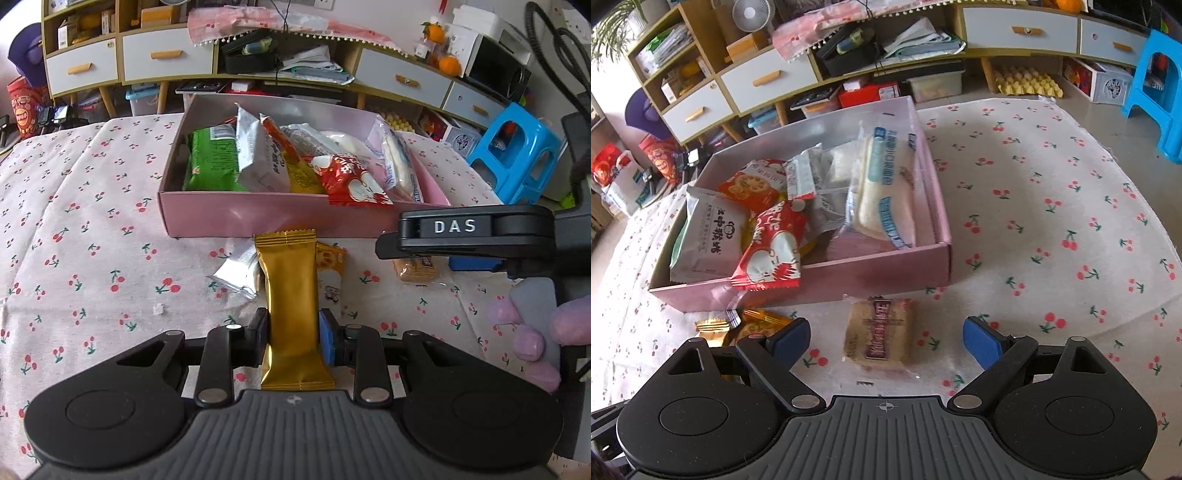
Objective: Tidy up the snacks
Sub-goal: 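Grasp the gold bar with the left tool while the right tool grasps the square cake packet, then carry the gold bar and cake packet into the pink box and open both tools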
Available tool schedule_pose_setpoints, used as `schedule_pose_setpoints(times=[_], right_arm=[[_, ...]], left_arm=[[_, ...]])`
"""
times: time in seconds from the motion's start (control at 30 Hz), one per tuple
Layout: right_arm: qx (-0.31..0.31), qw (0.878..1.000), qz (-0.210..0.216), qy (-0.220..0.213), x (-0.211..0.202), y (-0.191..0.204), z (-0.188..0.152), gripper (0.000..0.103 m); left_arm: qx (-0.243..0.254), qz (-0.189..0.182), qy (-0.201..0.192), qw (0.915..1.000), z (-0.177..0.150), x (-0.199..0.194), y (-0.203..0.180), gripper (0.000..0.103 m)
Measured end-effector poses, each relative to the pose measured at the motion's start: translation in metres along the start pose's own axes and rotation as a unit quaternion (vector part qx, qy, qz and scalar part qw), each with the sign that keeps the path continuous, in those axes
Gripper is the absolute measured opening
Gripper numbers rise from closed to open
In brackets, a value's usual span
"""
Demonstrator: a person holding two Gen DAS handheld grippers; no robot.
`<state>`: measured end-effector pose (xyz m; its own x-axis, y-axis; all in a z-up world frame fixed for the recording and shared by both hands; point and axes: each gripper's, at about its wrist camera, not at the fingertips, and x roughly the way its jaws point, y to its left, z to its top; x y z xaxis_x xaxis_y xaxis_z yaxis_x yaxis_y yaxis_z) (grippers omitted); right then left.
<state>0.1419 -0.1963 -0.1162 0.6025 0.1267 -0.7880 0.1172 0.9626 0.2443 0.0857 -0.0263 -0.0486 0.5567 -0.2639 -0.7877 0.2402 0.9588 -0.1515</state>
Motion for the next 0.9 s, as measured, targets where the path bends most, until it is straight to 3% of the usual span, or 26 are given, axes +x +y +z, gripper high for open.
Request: schedule_pose_setpoints(times=[0.13,0.2,0.3,0.37,0.4,0.67,0.9], right_arm=[[-0.017,1.0,-0.019,0.004,0.005,0.01,0.0,0.09],[-0.028,0.999,-0.027,0.003,0.005,0.014,0.0,0.083],[-0.042,0.998,-0.043,0.003,0.006,0.018,0.0,0.061],[-0.048,0.998,-0.051,0.004,0.005,0.02,0.0,0.041],[-0.048,0.998,-0.051,0.007,0.004,0.02,0.001,0.037],[-0.033,0.998,-0.037,0.031,-0.002,0.017,0.001,0.035],[0.018,0.999,-0.01,0.049,-0.013,0.0,0.005,0.035]], left_arm=[[-0.004,0.0,0.002,1.0,0.0,-0.002,0.004,0.026],[-0.005,-0.001,0.003,1.0,0.0,-0.003,0.006,0.026],[-0.007,-0.003,0.004,1.0,0.0,-0.004,0.006,0.026],[-0.008,-0.003,0.005,1.0,0.0,-0.004,0.006,0.026],[-0.008,-0.004,0.005,0.9999,0.001,-0.004,0.006,0.026],[-0.007,-0.014,0.013,0.9998,0.002,-0.006,0.005,0.026],[-0.02,-0.033,0.024,0.999,0.006,-0.009,0.01,0.026]])
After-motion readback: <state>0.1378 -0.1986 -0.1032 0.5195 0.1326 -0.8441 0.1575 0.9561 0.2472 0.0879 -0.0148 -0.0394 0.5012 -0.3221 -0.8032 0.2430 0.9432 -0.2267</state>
